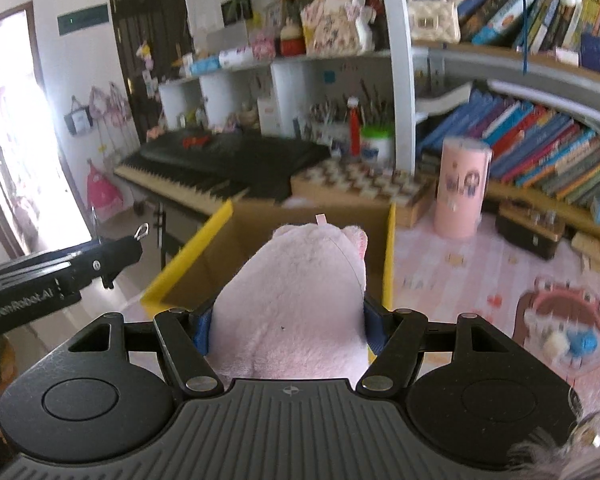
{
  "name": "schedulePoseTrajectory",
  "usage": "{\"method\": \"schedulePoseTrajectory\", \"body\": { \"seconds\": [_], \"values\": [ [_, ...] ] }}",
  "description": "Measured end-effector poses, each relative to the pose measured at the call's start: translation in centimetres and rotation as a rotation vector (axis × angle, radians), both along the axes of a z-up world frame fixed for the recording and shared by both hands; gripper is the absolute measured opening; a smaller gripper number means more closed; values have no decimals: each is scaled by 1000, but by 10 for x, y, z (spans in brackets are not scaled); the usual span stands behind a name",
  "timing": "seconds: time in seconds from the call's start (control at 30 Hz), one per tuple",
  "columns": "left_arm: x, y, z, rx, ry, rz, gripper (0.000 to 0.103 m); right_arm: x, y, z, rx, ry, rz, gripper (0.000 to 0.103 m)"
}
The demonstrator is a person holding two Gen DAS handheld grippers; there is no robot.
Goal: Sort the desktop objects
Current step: 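Carry the plush and binder clip toward the yellow box with both tools, then lower into the box and open the right tool while the left tool releases the clip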
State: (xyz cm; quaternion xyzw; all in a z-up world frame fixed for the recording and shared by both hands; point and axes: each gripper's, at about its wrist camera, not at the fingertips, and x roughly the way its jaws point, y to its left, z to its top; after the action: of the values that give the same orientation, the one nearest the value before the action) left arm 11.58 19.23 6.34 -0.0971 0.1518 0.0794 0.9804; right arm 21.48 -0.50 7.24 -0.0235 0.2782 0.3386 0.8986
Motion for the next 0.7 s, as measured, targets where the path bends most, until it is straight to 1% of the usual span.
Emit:
{"method": "schedulePoseTrajectory", "body": {
  "seconds": [0.17, 0.3, 0.53, 0.7],
  "values": [
    [29, -2, -2, 33, 19, 28, 42, 35, -1, 12, 31, -40, 2, 66],
    [50, -8, -14, 71, 71, 35, 42, 60, 1, 11, 48, -53, 5, 66],
    [83, -14, -44, 127, 195, 39, 42, 91, 14, -2, 46, -24, 35, 66],
    [99, -16, -64, 170, 288, 53, 42, 114, 32, -19, 23, 26, 74, 66]
  ]
}}
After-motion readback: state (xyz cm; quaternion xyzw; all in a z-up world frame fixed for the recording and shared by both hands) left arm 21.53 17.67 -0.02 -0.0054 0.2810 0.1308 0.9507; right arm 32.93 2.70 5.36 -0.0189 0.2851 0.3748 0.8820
